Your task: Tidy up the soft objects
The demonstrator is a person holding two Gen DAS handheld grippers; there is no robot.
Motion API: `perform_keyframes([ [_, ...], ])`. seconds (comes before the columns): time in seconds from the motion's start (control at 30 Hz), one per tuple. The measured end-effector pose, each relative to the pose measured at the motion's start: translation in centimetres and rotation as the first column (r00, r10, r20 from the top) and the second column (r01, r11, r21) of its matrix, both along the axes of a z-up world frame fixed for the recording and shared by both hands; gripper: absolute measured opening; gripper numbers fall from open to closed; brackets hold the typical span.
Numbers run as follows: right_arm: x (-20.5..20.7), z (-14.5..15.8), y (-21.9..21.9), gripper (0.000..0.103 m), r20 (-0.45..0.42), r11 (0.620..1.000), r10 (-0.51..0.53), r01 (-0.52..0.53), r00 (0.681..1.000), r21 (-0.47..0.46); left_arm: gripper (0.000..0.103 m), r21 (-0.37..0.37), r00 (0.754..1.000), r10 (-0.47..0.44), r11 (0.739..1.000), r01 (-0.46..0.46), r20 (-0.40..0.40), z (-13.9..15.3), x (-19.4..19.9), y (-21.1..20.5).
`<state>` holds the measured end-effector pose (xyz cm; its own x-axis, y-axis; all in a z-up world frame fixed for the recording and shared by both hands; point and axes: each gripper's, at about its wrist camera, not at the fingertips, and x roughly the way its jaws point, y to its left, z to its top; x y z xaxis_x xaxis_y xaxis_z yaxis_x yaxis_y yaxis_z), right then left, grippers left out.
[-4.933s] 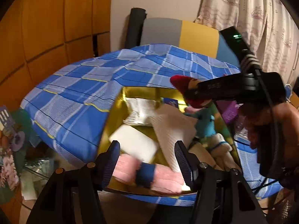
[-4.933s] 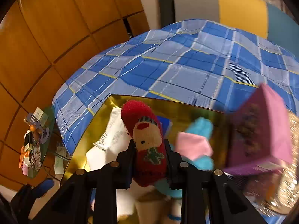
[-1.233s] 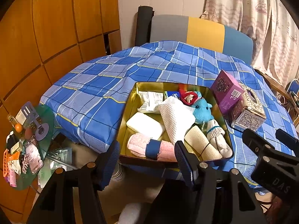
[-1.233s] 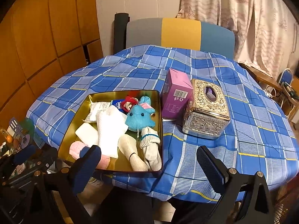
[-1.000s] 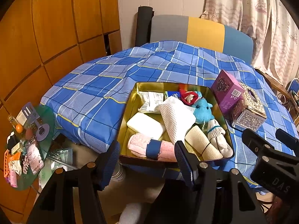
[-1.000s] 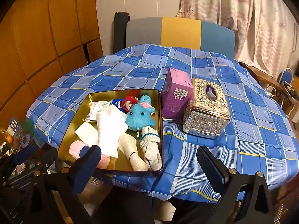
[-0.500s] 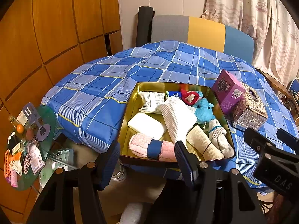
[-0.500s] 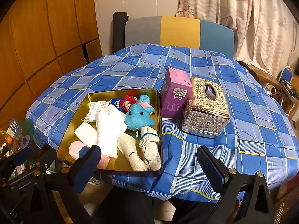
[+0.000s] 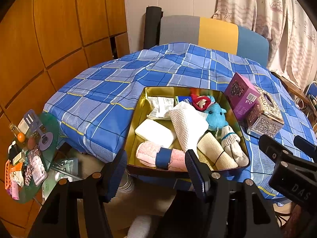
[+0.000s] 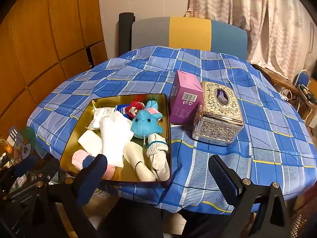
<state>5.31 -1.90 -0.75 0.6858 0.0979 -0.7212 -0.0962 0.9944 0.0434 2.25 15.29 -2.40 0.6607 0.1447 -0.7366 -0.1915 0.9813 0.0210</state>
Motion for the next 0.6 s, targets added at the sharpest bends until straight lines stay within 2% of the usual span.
perform_keyframes([
  [0.6,0.16,-0.21,0.02,0.103,-0.003,1.0,-0.003,0.003,1.0,-0.004,0.061,0.002,1.0,-0.005,1.0,0.005,0.001,-0.04,0.07,-0.03],
])
